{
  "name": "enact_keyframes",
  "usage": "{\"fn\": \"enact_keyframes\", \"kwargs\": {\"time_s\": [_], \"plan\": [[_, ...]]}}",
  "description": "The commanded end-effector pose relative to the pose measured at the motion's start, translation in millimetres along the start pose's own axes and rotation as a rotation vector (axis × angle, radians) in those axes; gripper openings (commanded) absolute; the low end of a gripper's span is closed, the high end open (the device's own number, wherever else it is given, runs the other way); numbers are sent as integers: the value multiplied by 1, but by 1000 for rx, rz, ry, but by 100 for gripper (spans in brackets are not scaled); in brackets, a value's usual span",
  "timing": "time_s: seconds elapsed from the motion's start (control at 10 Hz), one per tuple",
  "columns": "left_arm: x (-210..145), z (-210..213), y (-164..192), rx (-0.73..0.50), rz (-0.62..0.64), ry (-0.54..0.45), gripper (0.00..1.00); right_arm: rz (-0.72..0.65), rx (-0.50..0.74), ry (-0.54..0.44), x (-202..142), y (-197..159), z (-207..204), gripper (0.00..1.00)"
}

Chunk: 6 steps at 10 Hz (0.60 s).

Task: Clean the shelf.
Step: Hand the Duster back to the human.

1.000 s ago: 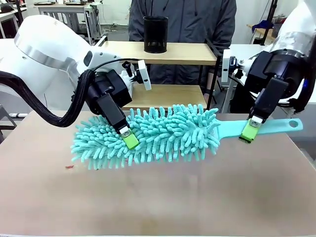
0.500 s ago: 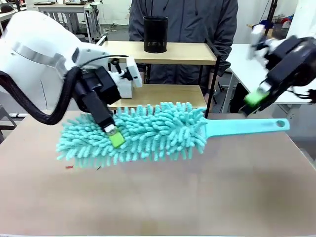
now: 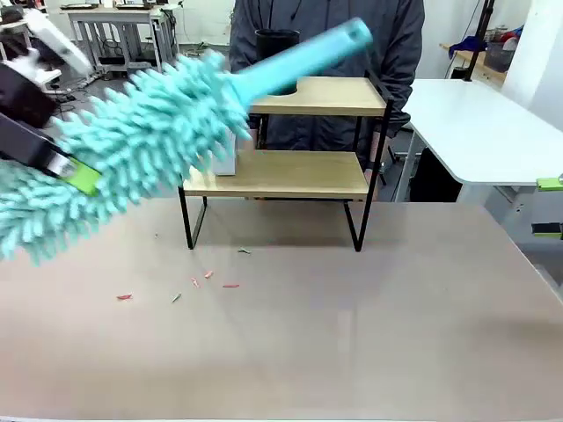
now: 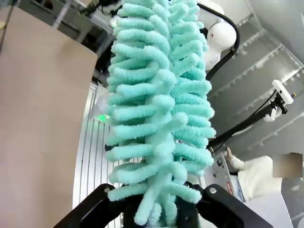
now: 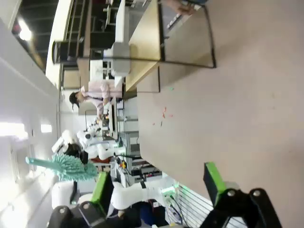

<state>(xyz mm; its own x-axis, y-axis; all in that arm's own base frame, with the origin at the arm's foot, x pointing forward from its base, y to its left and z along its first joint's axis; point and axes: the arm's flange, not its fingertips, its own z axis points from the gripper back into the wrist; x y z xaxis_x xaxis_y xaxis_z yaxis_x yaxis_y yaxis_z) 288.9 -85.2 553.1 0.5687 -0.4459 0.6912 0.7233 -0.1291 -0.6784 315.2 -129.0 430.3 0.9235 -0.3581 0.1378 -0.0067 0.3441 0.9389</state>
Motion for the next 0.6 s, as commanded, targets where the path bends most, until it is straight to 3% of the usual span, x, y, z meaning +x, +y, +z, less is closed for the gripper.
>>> {"fn": "enact_keyframes", "kwargs": {"time_s": [0.0, 0.1, 0.2, 0.4, 0.5], "plan": [[-4, 26, -4, 192, 4, -405, 0, -242, -23, -354, -40, -9, -56, 100], [-31, 92, 8, 289, 108, -823, 0, 0, 0, 0, 0, 0, 0, 100], [-31, 92, 8, 289, 108, -823, 0, 0, 0, 0, 0, 0, 0, 100], [-54, 133, 40, 350, 245, -1034, 0, 0, 0, 0, 0, 0, 0, 100], [-64, 143, 61, 374, 392, -1041, 0, 0, 0, 0, 0, 0, 0, 100]]}}
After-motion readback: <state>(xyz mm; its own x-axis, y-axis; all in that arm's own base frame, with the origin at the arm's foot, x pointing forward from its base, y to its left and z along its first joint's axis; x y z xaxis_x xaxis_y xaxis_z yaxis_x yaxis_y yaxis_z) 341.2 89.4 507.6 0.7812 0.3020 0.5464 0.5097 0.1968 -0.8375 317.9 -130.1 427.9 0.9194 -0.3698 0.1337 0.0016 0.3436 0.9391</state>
